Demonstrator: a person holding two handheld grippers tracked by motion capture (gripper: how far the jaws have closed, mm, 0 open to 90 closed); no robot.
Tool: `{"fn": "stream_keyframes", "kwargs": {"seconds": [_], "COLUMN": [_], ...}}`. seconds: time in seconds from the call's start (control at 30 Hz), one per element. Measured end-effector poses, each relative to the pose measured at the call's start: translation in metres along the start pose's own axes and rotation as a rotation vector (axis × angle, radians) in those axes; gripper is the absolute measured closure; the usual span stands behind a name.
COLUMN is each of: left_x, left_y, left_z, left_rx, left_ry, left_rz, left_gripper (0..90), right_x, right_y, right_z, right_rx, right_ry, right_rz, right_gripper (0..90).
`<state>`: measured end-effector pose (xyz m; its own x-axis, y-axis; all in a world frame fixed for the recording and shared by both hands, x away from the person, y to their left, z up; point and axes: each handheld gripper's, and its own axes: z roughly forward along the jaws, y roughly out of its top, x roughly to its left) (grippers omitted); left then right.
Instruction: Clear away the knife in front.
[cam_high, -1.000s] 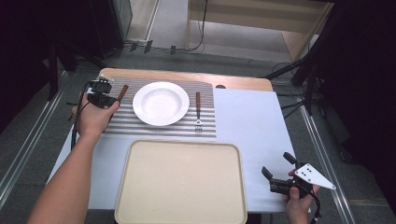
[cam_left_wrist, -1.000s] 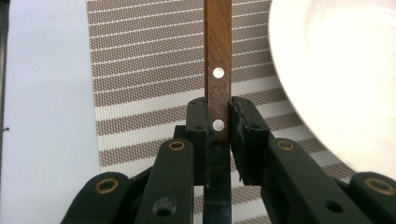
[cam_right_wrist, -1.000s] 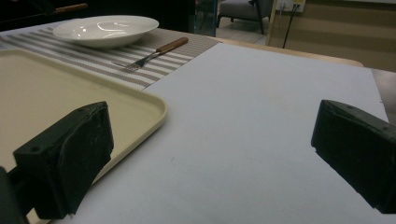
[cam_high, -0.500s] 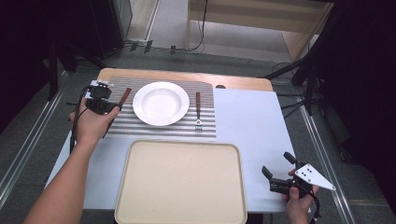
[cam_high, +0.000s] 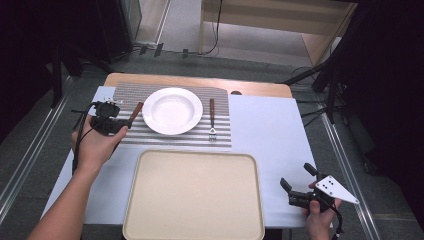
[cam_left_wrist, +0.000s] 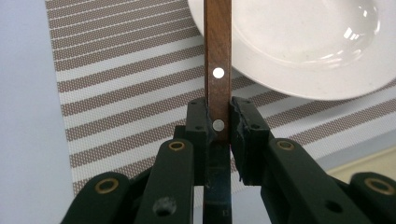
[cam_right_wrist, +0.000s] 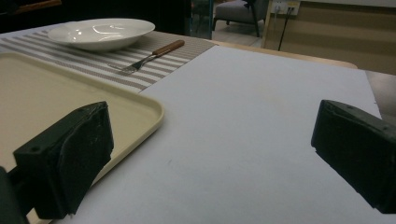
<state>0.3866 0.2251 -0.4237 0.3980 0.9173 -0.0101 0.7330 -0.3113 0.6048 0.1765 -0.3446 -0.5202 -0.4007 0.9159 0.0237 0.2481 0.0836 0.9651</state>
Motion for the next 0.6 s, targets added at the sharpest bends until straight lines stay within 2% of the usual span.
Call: {"fn": "stream_keyframes", "kwargs": {"seconds": [0.13, 0.3, 0.6], "left_x": [-0.008, -0.014, -0.037], "left_y": [-0.007, -0.016, -0.035], "left_z": [-0.003, -0.009, -0.025], "left_rx": [0.003, -0.013, -0.032], "left_ry": [-0.011, -0.044, -0.077], "left_rz": [0.011, 0.006, 0.04], "left_gripper": [77.5, 77.5, 77.5], "right_x": [0.0, 0.0, 0.001], "right_y": [0.0, 0.0, 0.0], "right_z": [0.0, 0.0, 0.0], "right_rx": [0.001, 0.001, 0.004], "right_ry": [-0.001, -0.003, -0.007], "right_rz": [-0.004, -0.006, -0.007], "right_gripper": [0.0, 0.0, 0.0]}}
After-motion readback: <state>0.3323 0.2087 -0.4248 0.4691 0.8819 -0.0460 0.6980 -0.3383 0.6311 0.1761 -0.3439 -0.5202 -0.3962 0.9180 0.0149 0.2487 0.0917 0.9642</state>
